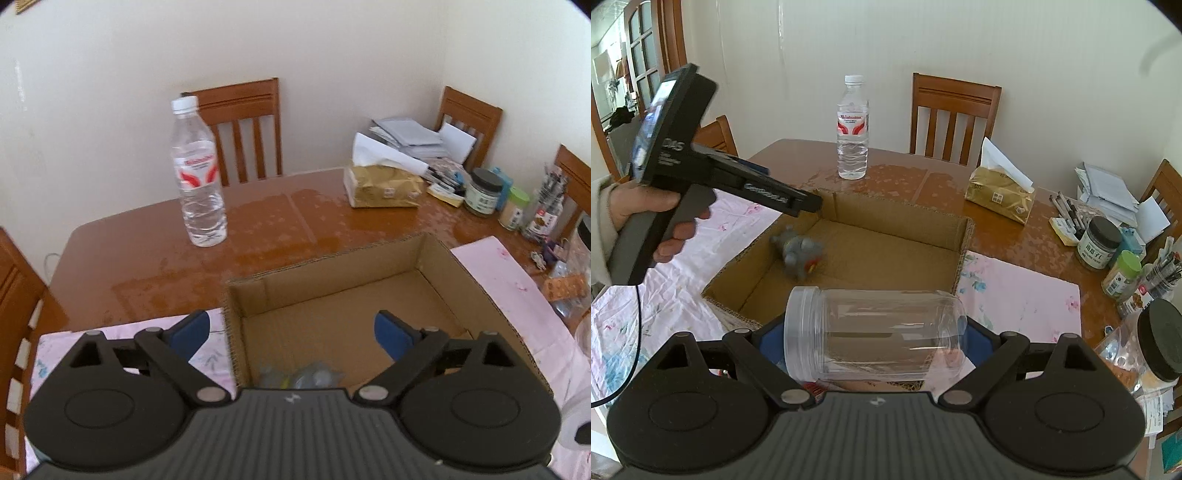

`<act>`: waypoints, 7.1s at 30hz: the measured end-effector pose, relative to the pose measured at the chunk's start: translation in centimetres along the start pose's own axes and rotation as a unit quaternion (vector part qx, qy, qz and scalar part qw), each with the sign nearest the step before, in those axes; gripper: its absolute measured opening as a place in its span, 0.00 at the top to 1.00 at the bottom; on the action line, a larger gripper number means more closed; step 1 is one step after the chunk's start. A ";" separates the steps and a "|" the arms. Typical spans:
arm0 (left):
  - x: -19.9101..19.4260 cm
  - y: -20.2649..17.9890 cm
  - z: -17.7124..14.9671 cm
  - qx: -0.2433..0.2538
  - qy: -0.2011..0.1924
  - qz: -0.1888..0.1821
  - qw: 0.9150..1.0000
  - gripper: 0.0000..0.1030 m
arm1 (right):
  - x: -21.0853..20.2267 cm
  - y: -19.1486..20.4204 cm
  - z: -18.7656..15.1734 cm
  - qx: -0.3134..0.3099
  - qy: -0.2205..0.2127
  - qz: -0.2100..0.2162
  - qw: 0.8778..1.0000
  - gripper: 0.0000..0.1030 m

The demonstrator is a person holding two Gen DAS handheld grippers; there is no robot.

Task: Organize rigid objects
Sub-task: 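Carry the grey toy into the box with the left tool while the right tool drops the clear jar in, then open both tools and lift them out of the box, then move the left tool to the white MEDICAL container while the right tool approaches the amber capsule jar, then grasp the white MEDICAL container with the left tool while the right tool grasps the capsule jar, then lower the MEDICAL container into the box with the left tool while the right tool drops the capsule jar in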

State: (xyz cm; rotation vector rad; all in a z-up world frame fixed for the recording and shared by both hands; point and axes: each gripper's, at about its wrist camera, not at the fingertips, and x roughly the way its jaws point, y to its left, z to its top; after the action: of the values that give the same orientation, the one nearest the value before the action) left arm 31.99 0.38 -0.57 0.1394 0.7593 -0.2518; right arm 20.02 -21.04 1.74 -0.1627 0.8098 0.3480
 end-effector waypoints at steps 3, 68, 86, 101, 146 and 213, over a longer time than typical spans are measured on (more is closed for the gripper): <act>-1.5 0.5 -0.6 -0.009 -0.010 0.012 1.000 0.05 | 0.5 -0.2 0.4 -0.002 0.002 0.002 1.000 0.08; -10.5 1.5 -17.2 -0.058 0.042 -0.023 0.997 0.03 | 3.1 4.4 -9.5 0.112 0.099 -0.063 0.987 0.00; -11.1 -4.1 -18.7 0.005 0.074 -0.039 0.996 0.03 | 4.7 1.6 -11.2 0.090 0.116 -0.047 0.988 0.00; -9.2 -8.0 -20.5 0.048 0.120 -0.052 0.990 0.02 | 6.6 0.9 -13.2 0.027 0.137 -0.037 0.990 0.00; -5.6 -6.8 -18.8 0.045 0.140 -0.024 0.989 0.10 | 7.2 1.8 -12.2 -0.043 0.120 -0.027 0.992 0.00; -6.3 -4.2 -5.1 0.036 0.017 -0.021 0.999 0.19 | -1.5 1.4 -2.9 -0.059 0.043 0.027 0.997 0.07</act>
State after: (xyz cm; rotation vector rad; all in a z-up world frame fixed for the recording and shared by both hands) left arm 23.04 -1.45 0.01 0.1969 0.7873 -0.3170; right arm 16.60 -20.93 0.79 -0.2687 0.8804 0.4420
